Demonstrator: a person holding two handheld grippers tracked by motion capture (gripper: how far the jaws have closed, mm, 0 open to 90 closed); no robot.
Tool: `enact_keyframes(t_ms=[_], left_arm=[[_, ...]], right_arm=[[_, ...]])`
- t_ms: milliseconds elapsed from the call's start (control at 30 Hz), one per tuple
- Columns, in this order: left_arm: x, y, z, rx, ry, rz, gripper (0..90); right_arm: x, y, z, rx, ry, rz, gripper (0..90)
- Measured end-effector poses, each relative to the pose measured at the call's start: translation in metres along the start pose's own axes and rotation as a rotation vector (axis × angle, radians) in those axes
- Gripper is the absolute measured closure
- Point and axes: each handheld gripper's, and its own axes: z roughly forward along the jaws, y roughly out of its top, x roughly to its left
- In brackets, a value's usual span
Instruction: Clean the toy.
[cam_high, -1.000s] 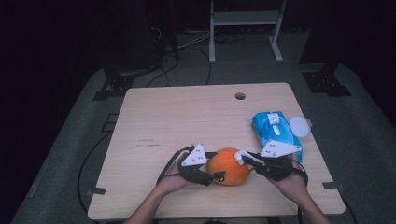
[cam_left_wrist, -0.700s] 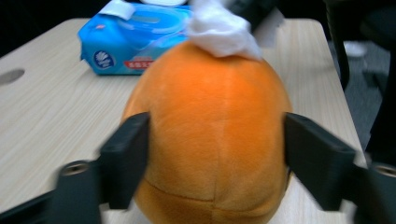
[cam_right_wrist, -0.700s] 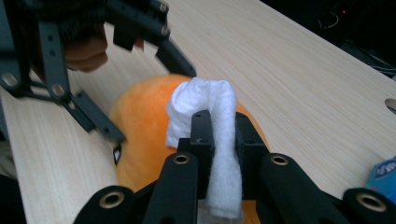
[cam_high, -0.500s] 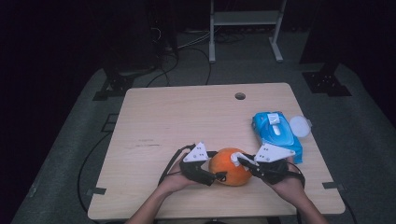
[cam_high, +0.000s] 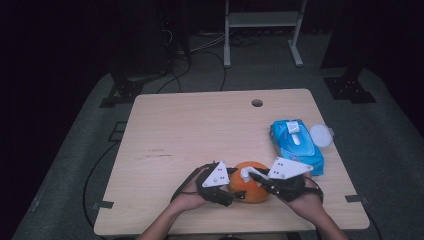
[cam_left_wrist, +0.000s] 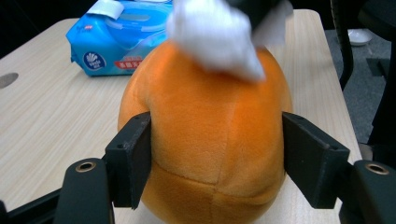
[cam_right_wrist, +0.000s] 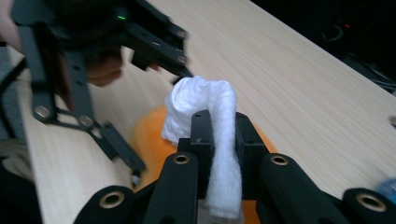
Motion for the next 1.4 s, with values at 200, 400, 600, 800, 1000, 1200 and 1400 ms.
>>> enact_keyframes(t_ms=[200, 400, 600, 800, 1000, 1200, 1400], left_arm=[[0.005, -0.006, -0.001, -0.012, -0.018, -0.036, 28.7], [0.010, -0.012, -0.006, -0.004, -0.023, -0.049, 27.9], [0.011, -0.013, -0.006, -0.007, -0.025, -0.046, 26.9], [0.009, -0.014, -0.006, -0.002, -0.025, -0.041, 26.0], [0.009, -0.014, -0.006, -0.003, -0.025, -0.042, 25.6], [0.008, -0.013, -0.005, -0.003, -0.029, -0.031, 25.8], [0.004, -0.011, -0.002, 0.009, -0.040, -0.008, 25.9]], right_arm=[[-0.021, -0.016, -0.004, 0.020, -0.030, 0.061, 80.5], [-0.036, -0.028, -0.009, 0.063, -0.092, 0.084, 80.5], [-0.041, -0.036, -0.005, 0.123, -0.111, 0.083, 80.4], [-0.037, -0.030, -0.007, 0.119, -0.052, 0.089, 78.5], [-0.036, -0.025, -0.013, 0.119, 0.034, 0.101, 69.3], [-0.038, -0.022, -0.013, 0.088, 0.091, 0.137, 66.9], [-0.041, -0.026, -0.004, 0.086, 0.065, 0.177, 66.8]])
